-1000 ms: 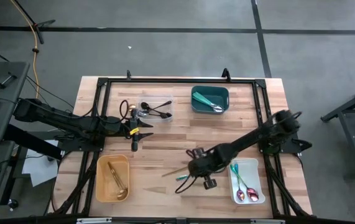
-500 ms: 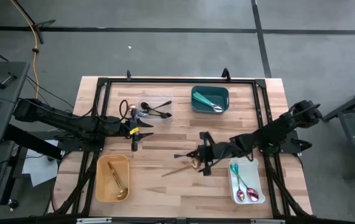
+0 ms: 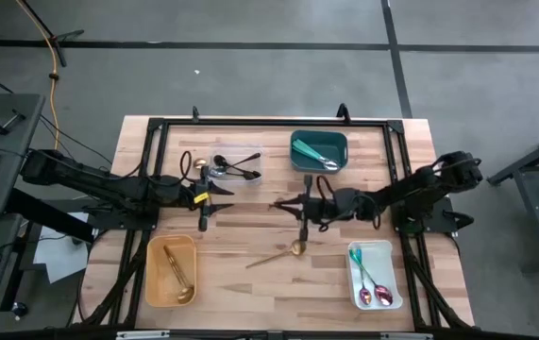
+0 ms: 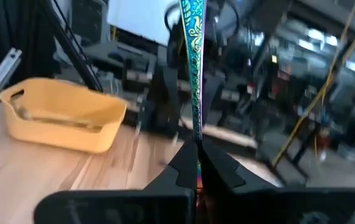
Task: Sort silverware by color (type)
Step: Put the purple spoon into the white bin
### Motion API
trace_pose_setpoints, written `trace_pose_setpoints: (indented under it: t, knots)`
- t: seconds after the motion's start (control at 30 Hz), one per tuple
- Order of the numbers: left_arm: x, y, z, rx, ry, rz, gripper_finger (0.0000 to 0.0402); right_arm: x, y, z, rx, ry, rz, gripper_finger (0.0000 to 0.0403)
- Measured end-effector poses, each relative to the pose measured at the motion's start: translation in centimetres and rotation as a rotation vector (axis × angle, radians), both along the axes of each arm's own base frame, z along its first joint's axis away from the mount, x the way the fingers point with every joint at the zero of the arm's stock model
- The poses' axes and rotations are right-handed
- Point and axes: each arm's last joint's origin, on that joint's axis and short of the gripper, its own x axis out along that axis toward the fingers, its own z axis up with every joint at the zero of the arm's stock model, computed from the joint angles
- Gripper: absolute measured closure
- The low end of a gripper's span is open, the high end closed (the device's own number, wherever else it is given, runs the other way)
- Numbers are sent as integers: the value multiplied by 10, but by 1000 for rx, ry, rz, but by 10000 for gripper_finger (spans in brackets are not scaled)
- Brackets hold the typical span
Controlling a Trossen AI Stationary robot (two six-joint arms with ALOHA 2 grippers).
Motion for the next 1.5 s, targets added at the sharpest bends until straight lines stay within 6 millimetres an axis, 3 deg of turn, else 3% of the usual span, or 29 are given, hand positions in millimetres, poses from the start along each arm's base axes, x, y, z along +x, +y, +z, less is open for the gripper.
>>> trace_pose_setpoints:
  t: [0.17,0.53,0.83,1.23,1.37,1.5]
  knots:
    - [0,0,1,-2,-9,0,266,5,-7,7,-52,-15,-3,403]
    - [0,0,1,-10,-9,3,266,5,-9,-3,-82,86,-69,403]
    - [0,0,1,-10,-10,3,266,5,-22,-5,206,59,-252,403]
    - [0,0,1,41,-6,-9,266,5,-26,-9,310,74,-286,403]
    - [0,0,1,40,-7,-8,266,5,-18,-4,336,73,-266,403]
    - [0,0,1,40,-4,-9,266,4,3,21,362,151,-220,403]
